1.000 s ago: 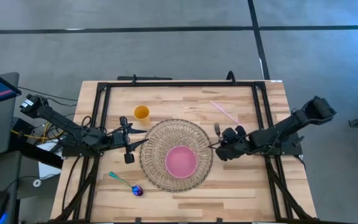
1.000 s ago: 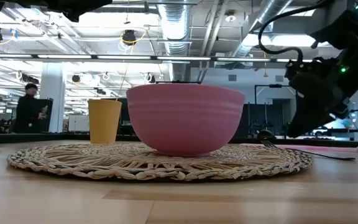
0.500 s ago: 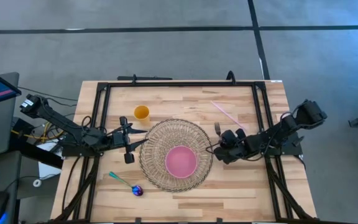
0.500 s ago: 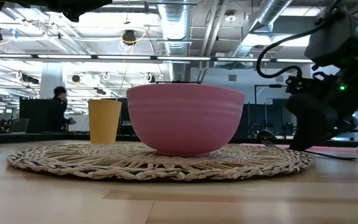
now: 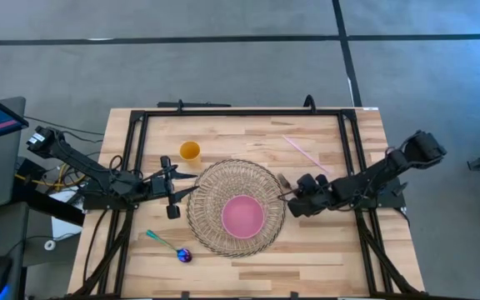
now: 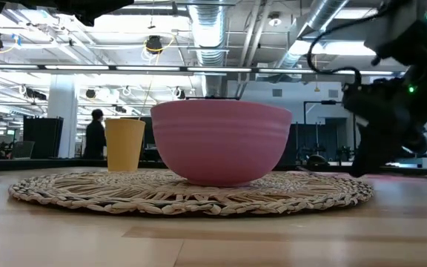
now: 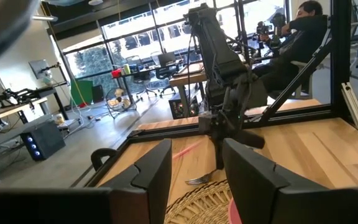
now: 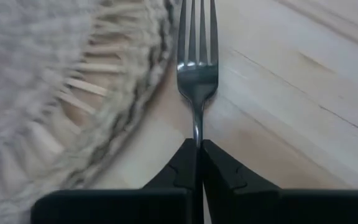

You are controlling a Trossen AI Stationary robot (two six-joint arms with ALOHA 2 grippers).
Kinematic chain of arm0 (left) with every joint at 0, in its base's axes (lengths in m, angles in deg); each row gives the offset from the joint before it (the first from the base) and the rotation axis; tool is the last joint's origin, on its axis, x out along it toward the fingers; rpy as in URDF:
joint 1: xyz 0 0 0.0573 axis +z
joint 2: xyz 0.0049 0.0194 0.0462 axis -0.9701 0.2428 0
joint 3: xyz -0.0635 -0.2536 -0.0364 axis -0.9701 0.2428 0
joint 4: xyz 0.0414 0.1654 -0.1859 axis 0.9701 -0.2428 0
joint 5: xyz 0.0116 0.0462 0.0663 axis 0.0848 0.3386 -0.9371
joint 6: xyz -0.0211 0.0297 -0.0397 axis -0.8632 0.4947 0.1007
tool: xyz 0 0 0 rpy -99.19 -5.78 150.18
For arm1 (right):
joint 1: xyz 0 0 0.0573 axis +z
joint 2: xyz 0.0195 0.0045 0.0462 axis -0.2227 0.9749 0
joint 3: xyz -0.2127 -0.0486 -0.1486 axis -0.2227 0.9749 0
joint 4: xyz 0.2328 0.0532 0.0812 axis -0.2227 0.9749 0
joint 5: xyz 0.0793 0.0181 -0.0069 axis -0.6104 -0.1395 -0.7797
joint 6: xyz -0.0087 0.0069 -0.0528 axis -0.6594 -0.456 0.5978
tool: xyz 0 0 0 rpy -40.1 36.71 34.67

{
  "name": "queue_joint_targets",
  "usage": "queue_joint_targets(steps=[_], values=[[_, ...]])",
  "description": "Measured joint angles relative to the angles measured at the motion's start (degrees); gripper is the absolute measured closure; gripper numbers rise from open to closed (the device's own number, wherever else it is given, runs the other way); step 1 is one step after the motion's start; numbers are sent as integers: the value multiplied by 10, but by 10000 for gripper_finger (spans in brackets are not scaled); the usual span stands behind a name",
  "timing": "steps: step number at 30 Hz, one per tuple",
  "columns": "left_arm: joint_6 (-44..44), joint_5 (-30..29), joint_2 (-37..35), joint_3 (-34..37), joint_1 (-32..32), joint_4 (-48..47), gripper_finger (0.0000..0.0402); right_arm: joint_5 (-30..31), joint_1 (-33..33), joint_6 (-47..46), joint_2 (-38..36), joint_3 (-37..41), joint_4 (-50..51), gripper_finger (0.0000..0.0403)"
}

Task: Pick & Place Utensil
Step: Put the black fork into the pink bowl on the brown mat

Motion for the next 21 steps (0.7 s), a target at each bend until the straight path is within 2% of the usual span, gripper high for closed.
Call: queue_joint_targets(steps=[5,9,15,21], values=[[0,0,0,0,0,0,257,-26,0,21,-50,-5,2,399],[0,0,0,0,0,0,257,-43,0,72,-81,-43,0,399],[0,0,0,0,0,0,257,-109,-2,164,-89,-153,0,399],[0,0,0,0,0,0,257,-156,-3,234,-27,-290,49,399]])
